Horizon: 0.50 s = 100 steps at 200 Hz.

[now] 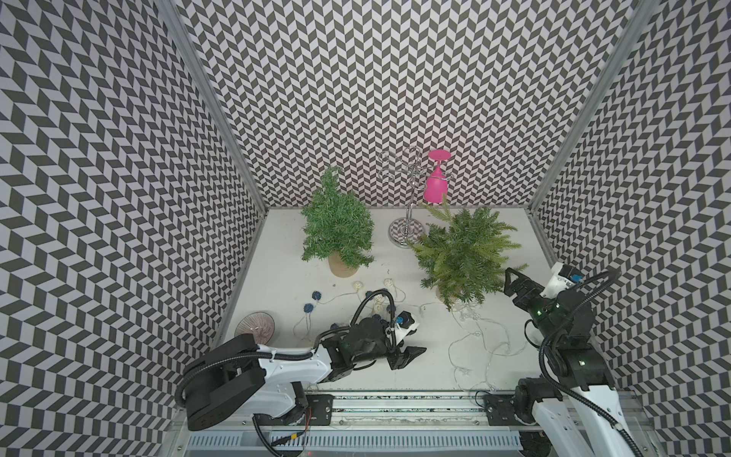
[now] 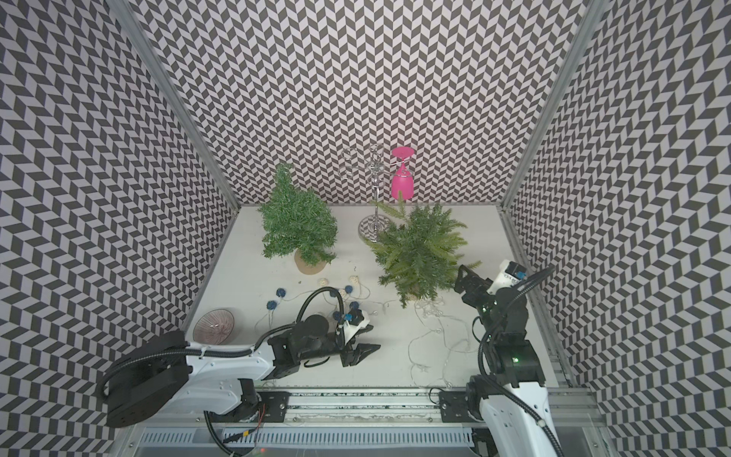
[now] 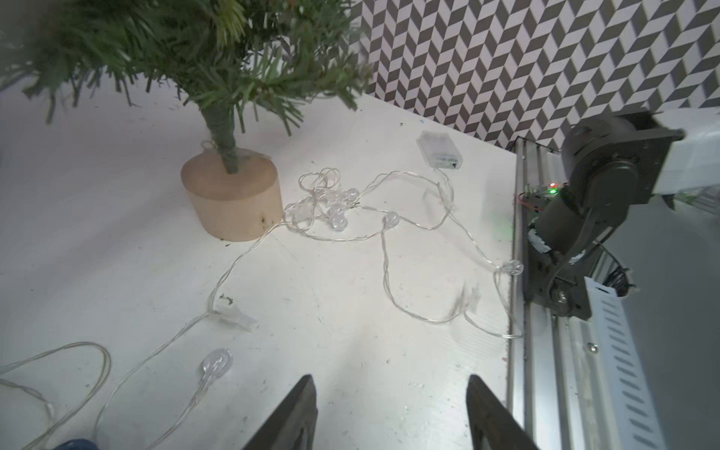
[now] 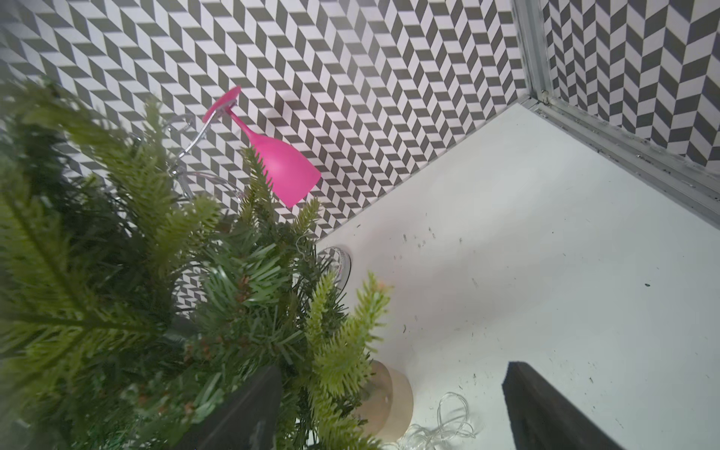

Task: Wrap string light around the christmas tree
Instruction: Pick up the light string from the center of the board.

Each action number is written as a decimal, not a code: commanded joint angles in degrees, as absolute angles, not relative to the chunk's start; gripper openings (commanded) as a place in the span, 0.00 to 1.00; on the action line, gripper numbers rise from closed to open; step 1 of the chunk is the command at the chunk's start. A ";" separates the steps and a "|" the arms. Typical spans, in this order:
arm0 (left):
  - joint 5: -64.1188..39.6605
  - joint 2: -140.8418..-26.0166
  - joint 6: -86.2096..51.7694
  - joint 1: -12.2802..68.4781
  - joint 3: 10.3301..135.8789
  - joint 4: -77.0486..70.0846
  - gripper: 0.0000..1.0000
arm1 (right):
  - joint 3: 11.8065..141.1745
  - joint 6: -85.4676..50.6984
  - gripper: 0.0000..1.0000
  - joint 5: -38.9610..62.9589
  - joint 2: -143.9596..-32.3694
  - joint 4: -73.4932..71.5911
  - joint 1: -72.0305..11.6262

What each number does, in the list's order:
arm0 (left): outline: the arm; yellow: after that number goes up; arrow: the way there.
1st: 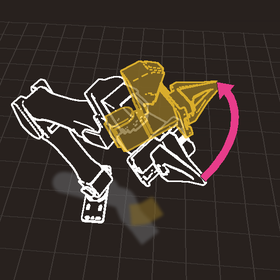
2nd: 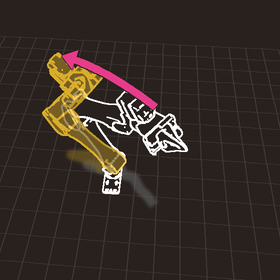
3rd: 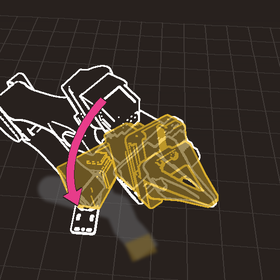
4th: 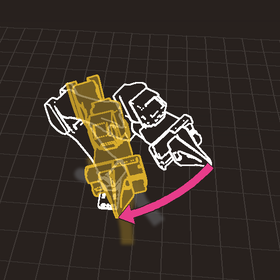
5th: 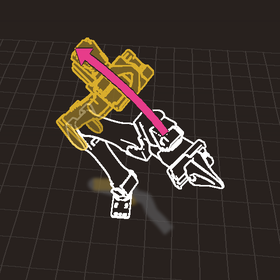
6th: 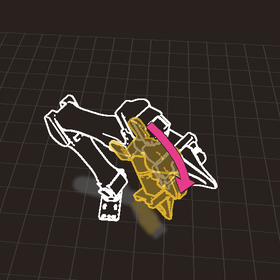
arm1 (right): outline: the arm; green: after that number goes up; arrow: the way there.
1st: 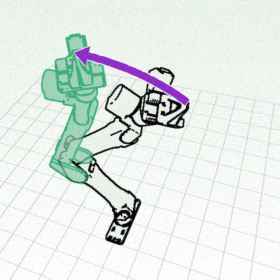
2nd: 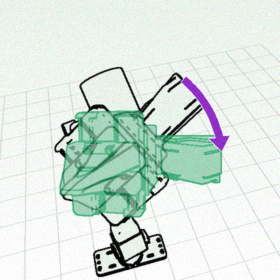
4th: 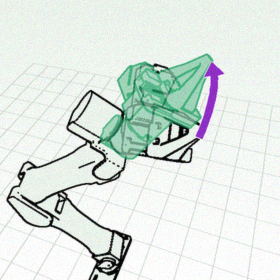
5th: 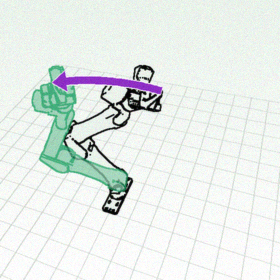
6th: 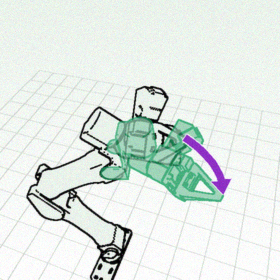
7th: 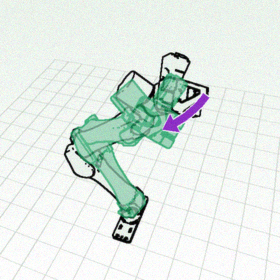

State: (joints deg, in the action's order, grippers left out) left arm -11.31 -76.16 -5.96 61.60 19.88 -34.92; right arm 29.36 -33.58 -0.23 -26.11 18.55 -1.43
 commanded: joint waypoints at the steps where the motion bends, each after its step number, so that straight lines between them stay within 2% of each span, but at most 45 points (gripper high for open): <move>1: -7.78 -80.89 -6.10 63.47 23.02 -38.76 0.56 | 26.81 -35.74 0.91 -1.89 -23.25 13.83 -1.05; 37: -6.07 -86.26 -8.87 63.70 24.87 -43.07 0.56 | 21.30 -38.32 0.88 2.11 -21.38 13.79 -1.14; 62: -0.05 -87.88 -10.32 63.02 25.49 -43.14 0.57 | 20.78 -38.87 0.88 4.63 -21.90 15.60 -1.11; 81: -4.93 -89.44 -10.08 58.95 24.85 -45.72 0.57 | 19.78 -39.94 0.87 7.88 -22.60 15.23 -1.13; 100: -4.99 -91.44 -6.85 58.17 26.38 -44.53 0.57 | 18.17 -40.52 0.86 10.98 -24.21 15.09 -1.13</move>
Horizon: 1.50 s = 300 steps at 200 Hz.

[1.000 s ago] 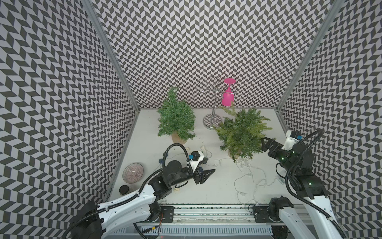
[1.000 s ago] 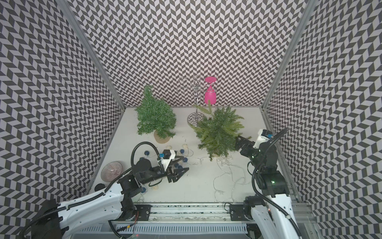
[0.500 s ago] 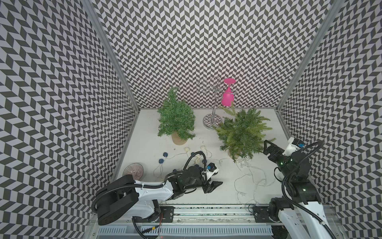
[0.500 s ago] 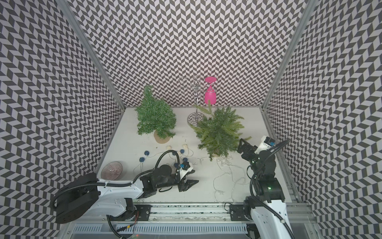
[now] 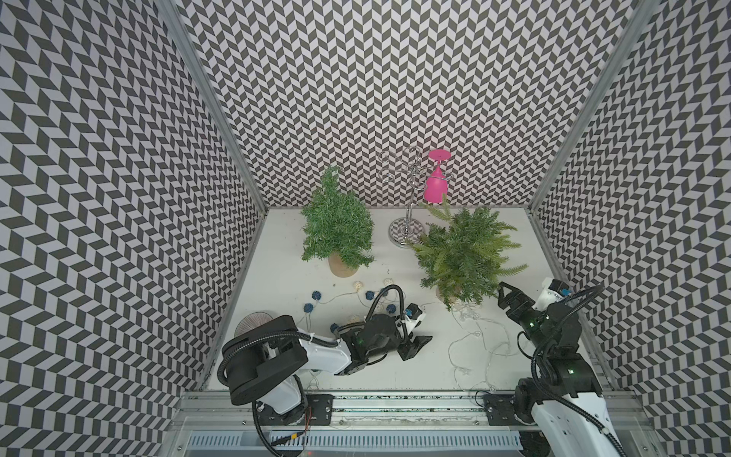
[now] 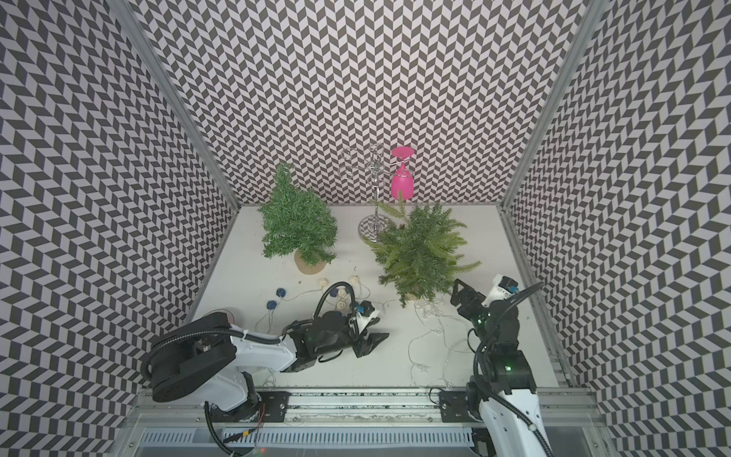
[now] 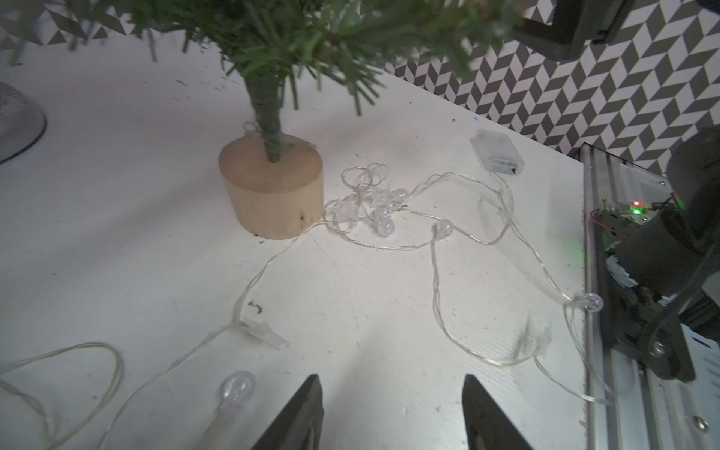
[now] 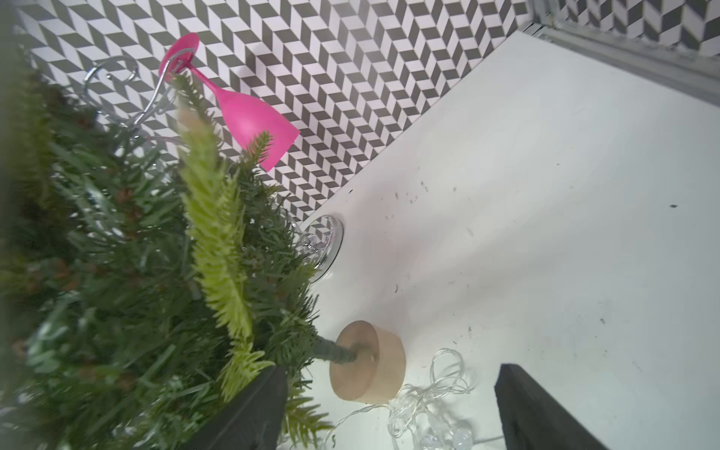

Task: Wrap string light around the christmas tree
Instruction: Pick up the light string from the center of the board.

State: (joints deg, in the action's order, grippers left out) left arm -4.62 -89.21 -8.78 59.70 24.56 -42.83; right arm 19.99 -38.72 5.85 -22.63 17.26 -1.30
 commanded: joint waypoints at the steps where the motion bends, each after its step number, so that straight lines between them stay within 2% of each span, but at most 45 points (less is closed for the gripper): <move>1: -4.91 -91.56 -6.68 58.18 26.42 -44.46 0.57 | 18.14 -40.43 0.86 10.94 -24.19 15.15 -1.14; 22: -4.40 -92.89 -5.46 58.29 27.16 -43.77 0.57 | 17.66 -40.05 0.88 7.55 -22.60 17.32 -1.14; 37: -4.56 -92.90 -5.92 58.27 26.78 -44.74 0.58 | 17.40 -40.83 0.88 8.66 -21.10 17.36 -1.14; 75: -8.39 -92.04 -6.34 58.11 26.61 -49.03 0.58 | 23.85 -41.78 0.90 5.35 -19.32 22.96 -1.13; 93: -8.81 -91.69 -5.83 57.86 28.82 -46.57 0.59 | 28.58 -40.31 0.88 4.96 -22.71 28.26 -1.12; 121: -12.25 -92.99 -8.38 54.29 29.34 -51.93 0.67 | 31.21 -40.56 0.87 4.20 -23.53 27.10 -1.06; 149: -10.97 -95.76 -7.40 54.70 30.00 -53.58 0.70 | 27.83 -40.24 0.82 5.73 -21.53 26.95 -1.09; 169: -9.00 -97.74 -8.73 54.84 29.21 -55.45 0.71 | 26.46 -37.81 0.80 8.63 -25.38 30.43 -1.10; 209: -9.16 -101.43 -9.76 55.33 30.84 -58.09 0.76 | 23.89 -38.30 0.83 11.67 -31.37 31.32 -1.32; 230: -10.47 -101.94 -10.74 54.43 30.28 -59.56 0.76 | 23.88 -37.59 0.81 12.87 -39.19 34.92 -1.64; 251: -10.98 -100.52 -10.91 54.14 29.62 -59.55 0.76 | 28.65 -36.11 0.80 7.64 -47.74 40.64 -1.82; 270: -11.83 -98.24 -11.05 53.93 28.40 -60.00 0.75 | 27.60 -38.28 0.80 4.73 -48.63 38.96 -1.85; 300: -12.73 -94.58 -11.04 53.03 26.08 -58.60 0.75 | 30.27 -38.36 0.71 4.41 -52.91 43.60 -2.51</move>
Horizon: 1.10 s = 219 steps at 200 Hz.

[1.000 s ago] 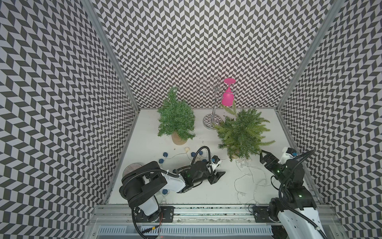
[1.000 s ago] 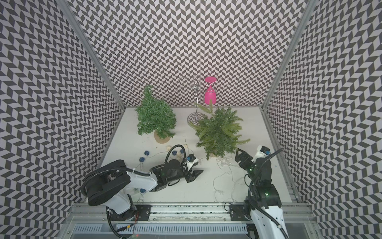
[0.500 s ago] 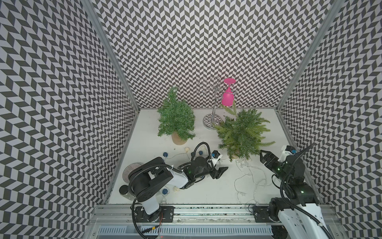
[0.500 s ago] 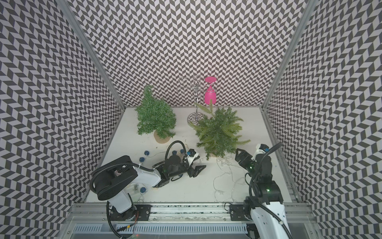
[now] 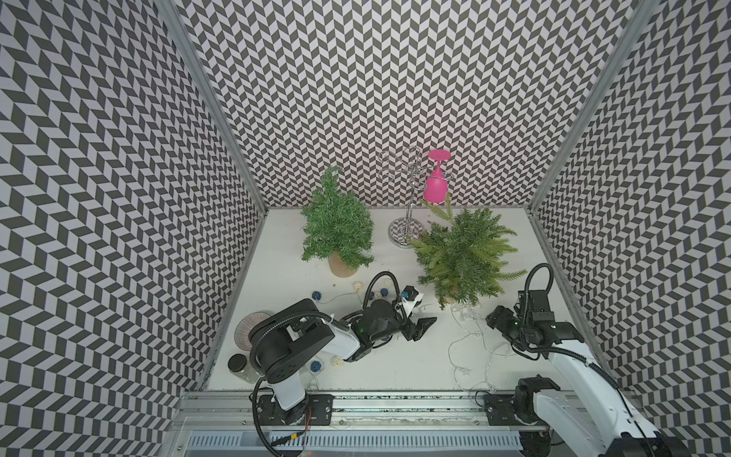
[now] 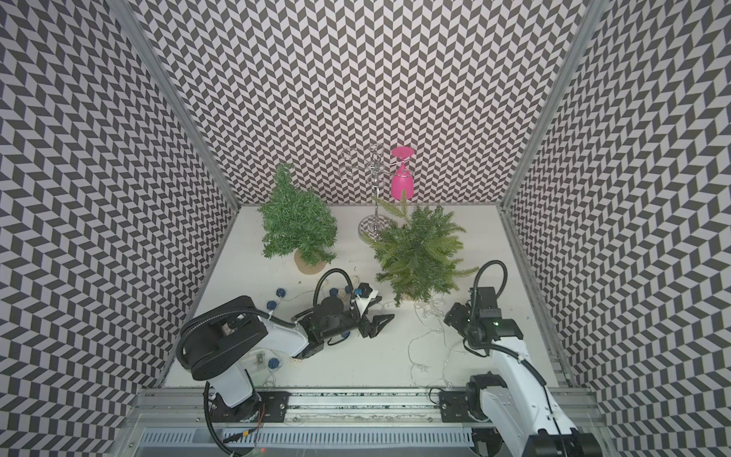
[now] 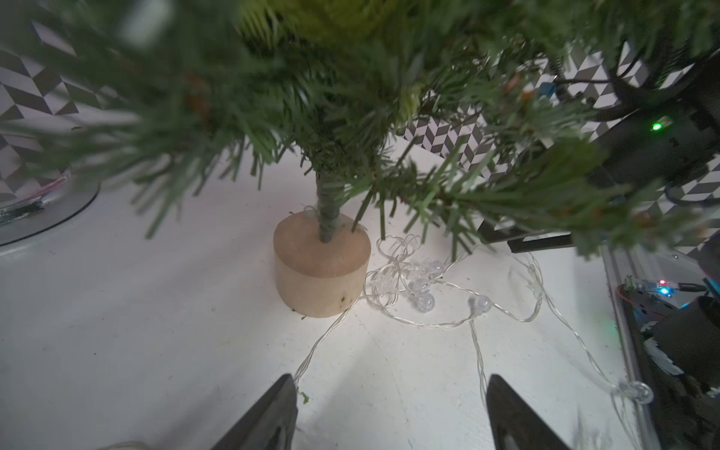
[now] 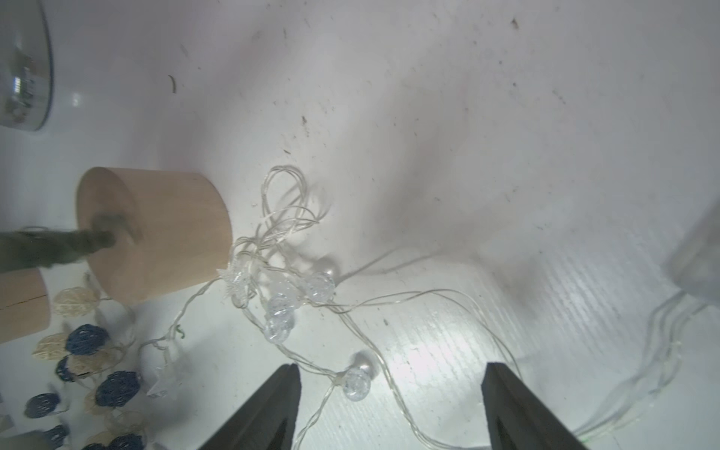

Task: Wrap string light around the christmas tree
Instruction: Pick up the light string from the center of the board.

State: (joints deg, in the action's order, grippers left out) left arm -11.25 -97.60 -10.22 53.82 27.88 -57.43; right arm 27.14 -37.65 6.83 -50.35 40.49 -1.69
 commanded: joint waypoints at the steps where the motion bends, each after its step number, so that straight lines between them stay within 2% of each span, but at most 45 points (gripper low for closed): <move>1: -12.74 -94.44 -11.06 52.97 26.00 -58.52 0.75 | 30.34 -38.38 0.70 4.44 -53.00 43.69 -2.53; 16: -13.31 -93.28 -10.99 52.35 25.60 -57.44 0.75 | 33.48 -37.83 0.63 3.26 -54.53 47.20 -2.72; 51: -15.55 -92.37 -12.83 50.69 23.84 -58.56 0.75 | 35.80 -36.75 0.62 4.62 -57.60 52.41 -3.39; 92: -14.66 -91.45 -13.56 49.88 23.37 -56.99 0.75 | 38.15 -39.23 0.62 1.81 -62.30 55.60 -8.64; 120: -15.22 -91.38 -14.27 49.74 23.71 -56.73 0.75 | 33.59 -41.37 0.63 6.68 -64.93 51.11 -10.49; 147: -14.90 -91.38 -14.24 49.74 23.60 -56.75 0.75 | 32.70 -41.09 0.61 6.33 -66.29 49.75 -10.99; 181: -14.57 -91.45 -14.17 49.70 22.91 -57.18 0.75 | 31.24 -40.69 0.53 6.59 -68.40 47.02 -10.90; 195: -14.51 -91.75 -14.40 49.42 22.69 -57.81 0.75 | 31.21 -40.45 0.43 5.35 -68.64 45.89 -10.92; 219: -15.29 -91.81 -14.82 48.88 22.62 -58.13 0.75 | 31.95 -40.21 0.03 4.58 -67.76 43.55 -10.92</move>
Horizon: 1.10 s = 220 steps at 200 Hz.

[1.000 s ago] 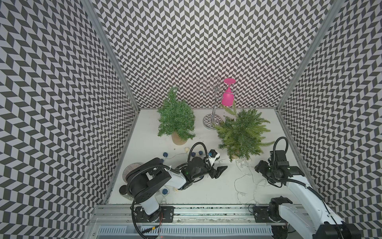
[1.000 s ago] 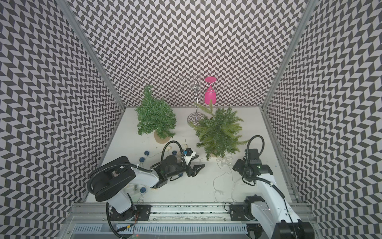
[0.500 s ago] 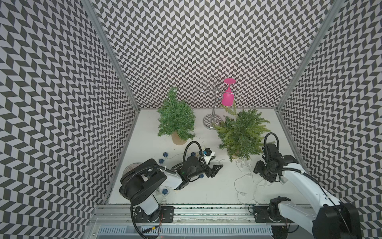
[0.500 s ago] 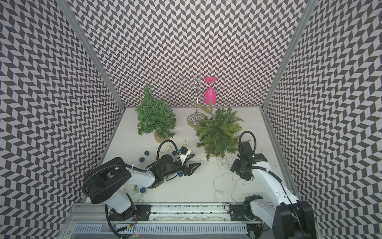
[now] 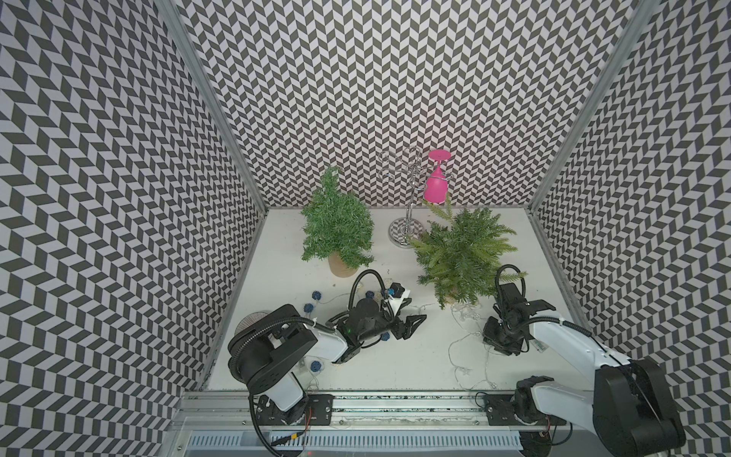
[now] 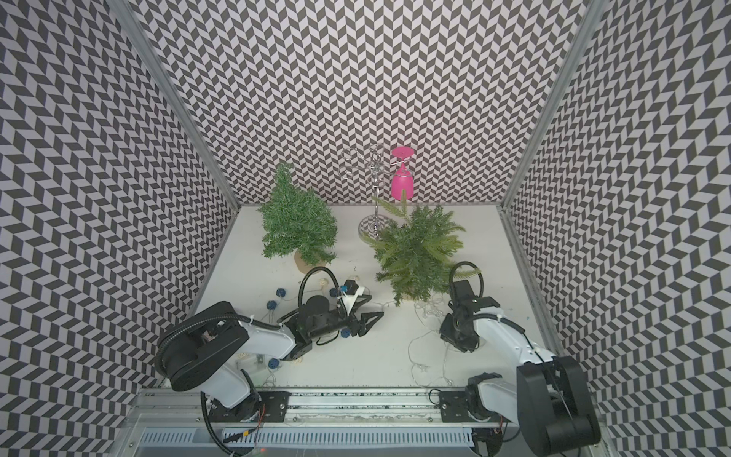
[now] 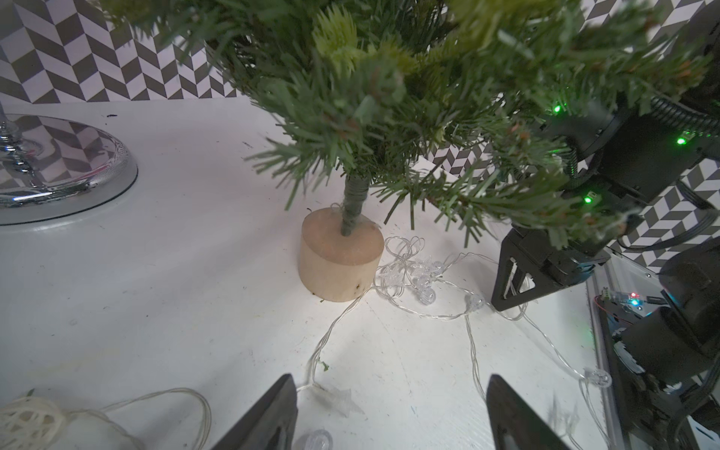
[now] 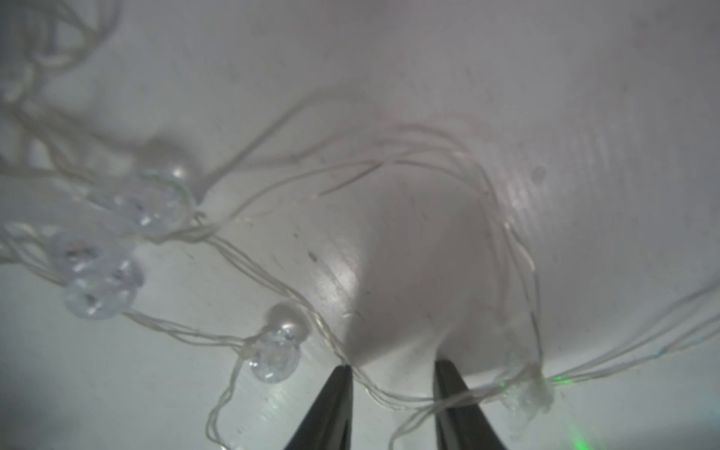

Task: Wrap string light around the christmas tree
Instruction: Pick up the light string from the center of the board.

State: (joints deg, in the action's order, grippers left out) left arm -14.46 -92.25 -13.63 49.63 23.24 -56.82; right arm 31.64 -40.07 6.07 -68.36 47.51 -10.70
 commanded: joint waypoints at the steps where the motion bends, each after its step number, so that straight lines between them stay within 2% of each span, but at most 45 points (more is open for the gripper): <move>1: -15.33 -91.79 -14.84 48.92 22.60 -58.11 0.75 | 32.06 -40.28 0.02 4.49 -67.63 43.49 -10.95; 39: -18.55 -89.00 -14.53 48.84 20.80 -59.89 0.72 | 32.66 -41.05 0.00 4.54 -60.86 35.57 -10.66; 61: -17.96 -85.84 -13.35 50.49 18.38 -61.07 0.70 | 29.49 -43.01 0.00 5.69 -52.93 31.08 -10.23; 100: -9.06 -79.33 -8.20 61.10 17.43 -59.17 0.67 | 30.90 -40.61 0.00 1.79 -39.39 30.16 -8.88; 138: -5.38 -75.28 -6.95 67.98 18.99 -57.38 0.67 | 33.36 -36.15 0.00 3.86 -31.96 32.24 -8.92; 164: 4.58 -77.65 -4.68 75.04 22.37 -55.33 0.70 | 32.79 -34.21 0.00 6.59 -25.30 31.05 -8.90; 183: 8.05 -82.10 -6.00 77.01 25.64 -57.47 0.75 | 31.12 -33.42 0.00 10.84 -24.77 29.51 -8.93; 198: 9.70 -86.19 -5.85 78.29 28.88 -58.08 0.76 | 28.61 -33.20 0.00 16.92 -25.14 26.47 -8.92; 220: 15.65 -90.84 -4.56 80.88 32.86 -58.62 0.74 | 28.73 -31.86 0.00 20.72 -23.91 26.72 -8.88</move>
